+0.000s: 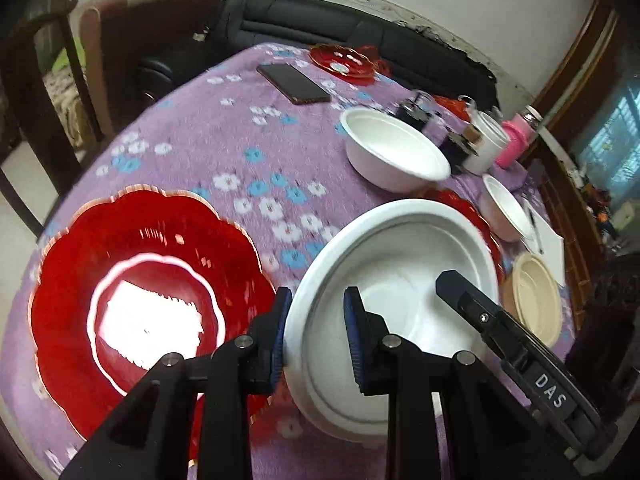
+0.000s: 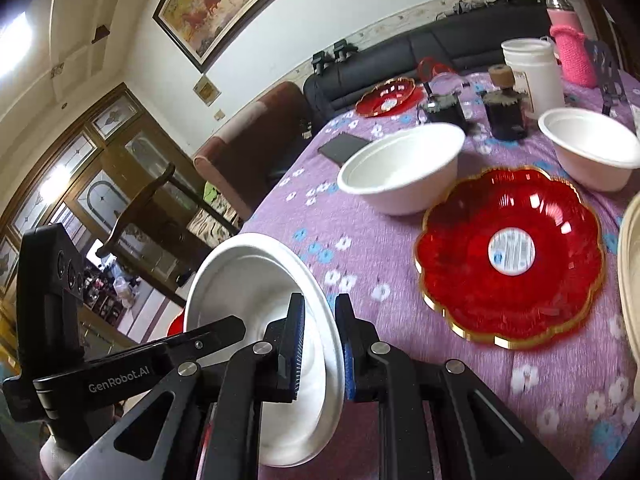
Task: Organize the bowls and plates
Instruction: 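Carry the white plate onto the red plate and open the right tool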
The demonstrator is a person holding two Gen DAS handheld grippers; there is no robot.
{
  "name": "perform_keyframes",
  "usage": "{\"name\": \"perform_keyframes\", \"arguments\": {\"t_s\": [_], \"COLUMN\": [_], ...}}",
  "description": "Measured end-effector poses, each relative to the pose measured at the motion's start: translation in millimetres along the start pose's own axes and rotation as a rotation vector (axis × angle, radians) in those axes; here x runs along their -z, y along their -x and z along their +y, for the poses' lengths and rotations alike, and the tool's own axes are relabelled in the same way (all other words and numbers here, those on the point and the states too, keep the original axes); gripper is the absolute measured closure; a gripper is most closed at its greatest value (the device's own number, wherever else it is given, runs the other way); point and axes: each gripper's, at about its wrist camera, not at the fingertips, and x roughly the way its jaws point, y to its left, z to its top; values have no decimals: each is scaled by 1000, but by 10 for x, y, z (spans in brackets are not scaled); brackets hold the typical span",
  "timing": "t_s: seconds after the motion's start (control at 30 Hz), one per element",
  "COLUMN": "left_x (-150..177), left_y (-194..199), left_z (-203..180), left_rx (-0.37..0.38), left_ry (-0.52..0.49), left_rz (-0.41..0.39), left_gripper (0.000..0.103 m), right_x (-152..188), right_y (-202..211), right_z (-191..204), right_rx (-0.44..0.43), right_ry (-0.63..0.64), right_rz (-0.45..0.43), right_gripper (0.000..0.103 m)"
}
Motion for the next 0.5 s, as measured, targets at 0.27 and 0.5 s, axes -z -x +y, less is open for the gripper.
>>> {"name": "perform_keyframes", "arguments": {"t_s": [0.27, 0.5], "left_x": [379, 502], "left_y": [-227, -488], "left_z": [-127, -171], "left_rx": [80, 88], "left_ry": [-81, -102], "left_rz": [84, 148], "left_gripper": [77, 76], "right_x": [473, 565], "right_y": [207, 164], "right_z": [-202, -365], "right_rx": [113, 172], "right_ry": [-69, -117], "right_rz": [49, 74], "right_gripper": [85, 84]}}
